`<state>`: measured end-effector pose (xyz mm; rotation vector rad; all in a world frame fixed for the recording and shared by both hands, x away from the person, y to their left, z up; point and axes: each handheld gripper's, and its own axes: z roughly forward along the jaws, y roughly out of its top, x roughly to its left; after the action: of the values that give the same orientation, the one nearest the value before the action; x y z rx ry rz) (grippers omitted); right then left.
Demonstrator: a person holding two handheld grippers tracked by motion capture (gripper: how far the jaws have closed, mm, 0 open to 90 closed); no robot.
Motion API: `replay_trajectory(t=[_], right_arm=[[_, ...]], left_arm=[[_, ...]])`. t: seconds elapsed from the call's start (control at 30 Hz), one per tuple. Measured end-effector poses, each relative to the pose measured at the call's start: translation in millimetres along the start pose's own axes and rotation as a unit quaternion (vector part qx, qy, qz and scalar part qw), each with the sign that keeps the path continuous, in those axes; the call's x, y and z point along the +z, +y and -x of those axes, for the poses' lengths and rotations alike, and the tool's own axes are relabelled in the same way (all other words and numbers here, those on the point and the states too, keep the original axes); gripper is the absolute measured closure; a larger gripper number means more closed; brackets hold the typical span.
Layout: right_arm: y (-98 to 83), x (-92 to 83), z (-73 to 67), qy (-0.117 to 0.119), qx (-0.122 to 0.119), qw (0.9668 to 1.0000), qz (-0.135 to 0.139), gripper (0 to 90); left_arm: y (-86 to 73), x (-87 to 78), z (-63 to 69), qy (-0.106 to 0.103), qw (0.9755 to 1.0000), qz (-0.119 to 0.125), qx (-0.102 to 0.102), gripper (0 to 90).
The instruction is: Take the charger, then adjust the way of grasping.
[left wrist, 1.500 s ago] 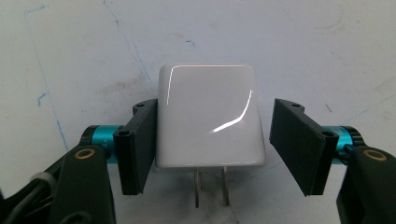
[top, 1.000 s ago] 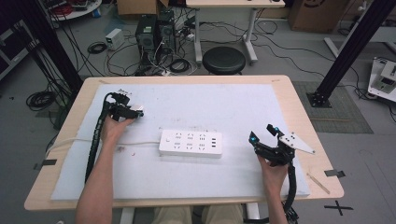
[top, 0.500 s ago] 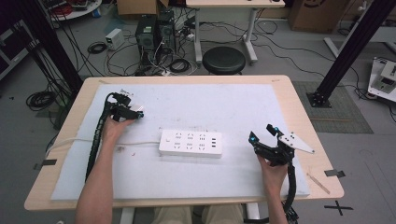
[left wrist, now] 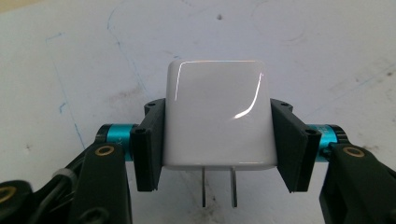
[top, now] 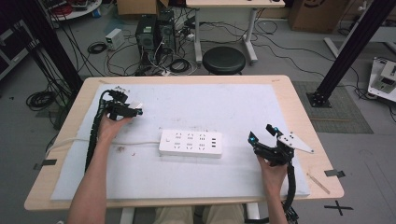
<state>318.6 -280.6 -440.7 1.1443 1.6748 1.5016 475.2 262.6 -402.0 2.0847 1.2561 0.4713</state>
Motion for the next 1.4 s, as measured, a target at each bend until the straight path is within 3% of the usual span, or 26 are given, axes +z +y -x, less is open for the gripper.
replay_trajectory(t=[0.07, 0.1, 0.23, 0.37, 0.7, 0.9, 0.97, 1.07, 1.1, 1.17, 1.2, 1.3, 1.4], right_arm=[[0.0, 0.0, 0.0, 0.000, 0.000, 1.0000, 0.000, 20.5], [0.0, 0.0, 0.0, 0.000, 0.000, 1.0000, 0.000, 20.5], [0.0, 0.0, -0.4, 0.000, 0.002, 1.0000, -0.002, 20.5], [0.1, 0.0, -0.7, 0.000, 0.001, 1.0000, -0.003, 20.5], [-0.2, -0.9, -1.1, 0.000, -0.003, 1.0000, 0.004, 20.5], [-0.2, -1.2, -0.6, 0.003, -0.001, 1.0000, 0.004, 20.4], [-0.2, -1.3, -0.8, 0.004, 0.001, 1.0000, 0.003, 20.5], [0.0, -1.7, -1.7, 0.012, 0.003, 0.9999, -0.002, 20.5], [0.0, -1.7, -1.7, 0.012, 0.003, 0.9999, -0.002, 20.5], [0.2, -1.9, -2.1, 0.019, 0.010, 0.9998, -0.003, 20.5], [0.2, -1.9, -2.1, 0.019, 0.010, 0.9998, -0.003, 20.5], [1.3, -3.1, -3.1, 0.036, 0.023, 0.9991, -0.007, 20.5], [1.6, -2.5, -4.1, 0.042, 0.011, 0.9990, -0.006, 20.5]], left_arm=[[0.0, 0.0, 0.0, 0.000, 1.0000, 0.000, 0.000, 42.5], [1.3, -11.4, 8.1, -0.002, 0.9999, 0.012, 0.007, 42.5], [1.0, -19.7, 14.2, -0.009, 0.9996, 0.022, 0.012, 42.6], [-0.8, -27.5, 26.2, -0.016, 0.9991, 0.025, 0.030, 42.7], [-11.9, -53.5, 58.1, -0.031, 0.9960, 0.056, 0.063, 42.6], [-20.4, -70.8, 85.3, -0.036, 0.9908, 0.086, 0.097, 42.6], [-21.8, -72.0, 90.0, -0.037, 0.9900, 0.093, 0.099, 42.6], [-27.6, -72.5, 110.0, -0.037, 0.9854, 0.110, 0.124, 42.6], [-27.6, -72.5, 110.0, -0.037, 0.9854, 0.110, 0.124, 42.5], [-31.6, -71.5, 123.0, -0.035, 0.9823, 0.118, 0.141, 42.5], [-31.6, -71.5, 123.0, -0.035, 0.9823, 0.118, 0.141, 42.5], [-36.8, -70.3, 142.4, -0.029, 0.9765, 0.133, 0.167, 42.5], [-40.1, -69.6, 156.4, -0.020, 0.9716, 0.141, 0.189, 42.5]])
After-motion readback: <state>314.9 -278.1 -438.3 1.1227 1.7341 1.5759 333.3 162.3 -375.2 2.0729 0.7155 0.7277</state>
